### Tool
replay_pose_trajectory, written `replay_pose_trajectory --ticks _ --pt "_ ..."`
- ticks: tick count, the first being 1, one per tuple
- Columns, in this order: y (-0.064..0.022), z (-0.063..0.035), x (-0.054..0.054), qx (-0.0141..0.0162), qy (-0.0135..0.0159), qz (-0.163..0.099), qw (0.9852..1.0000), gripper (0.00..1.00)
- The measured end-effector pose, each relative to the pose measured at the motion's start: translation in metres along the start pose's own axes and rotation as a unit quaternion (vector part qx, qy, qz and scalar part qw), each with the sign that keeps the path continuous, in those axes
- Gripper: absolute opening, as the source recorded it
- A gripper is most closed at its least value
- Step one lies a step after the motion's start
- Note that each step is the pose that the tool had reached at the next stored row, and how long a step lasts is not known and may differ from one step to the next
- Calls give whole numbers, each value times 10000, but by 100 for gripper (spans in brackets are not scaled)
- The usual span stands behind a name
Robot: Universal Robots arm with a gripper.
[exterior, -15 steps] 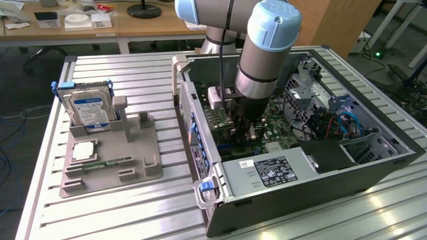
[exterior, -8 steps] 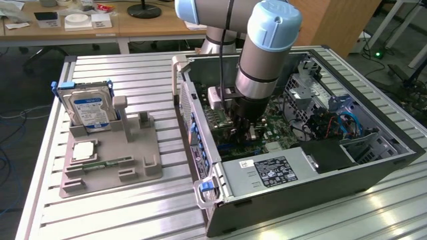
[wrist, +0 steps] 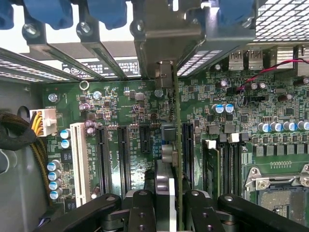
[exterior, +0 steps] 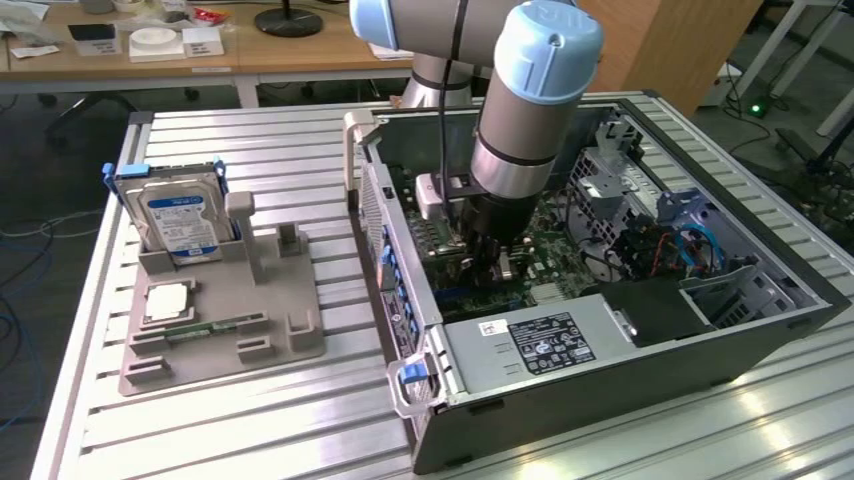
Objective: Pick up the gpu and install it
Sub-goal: 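Insert the gpu into the slot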
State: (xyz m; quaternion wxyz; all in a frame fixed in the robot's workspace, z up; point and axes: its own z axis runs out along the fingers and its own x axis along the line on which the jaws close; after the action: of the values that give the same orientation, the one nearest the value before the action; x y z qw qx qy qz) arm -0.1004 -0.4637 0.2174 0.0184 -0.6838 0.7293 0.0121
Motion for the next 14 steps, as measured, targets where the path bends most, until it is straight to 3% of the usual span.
replay_pose_trajectory --ticks 10,14 --pt "0 22 0 1 -2 0 10000 28" --pt "-1 -17 -3 3 -8 0 10000 28"
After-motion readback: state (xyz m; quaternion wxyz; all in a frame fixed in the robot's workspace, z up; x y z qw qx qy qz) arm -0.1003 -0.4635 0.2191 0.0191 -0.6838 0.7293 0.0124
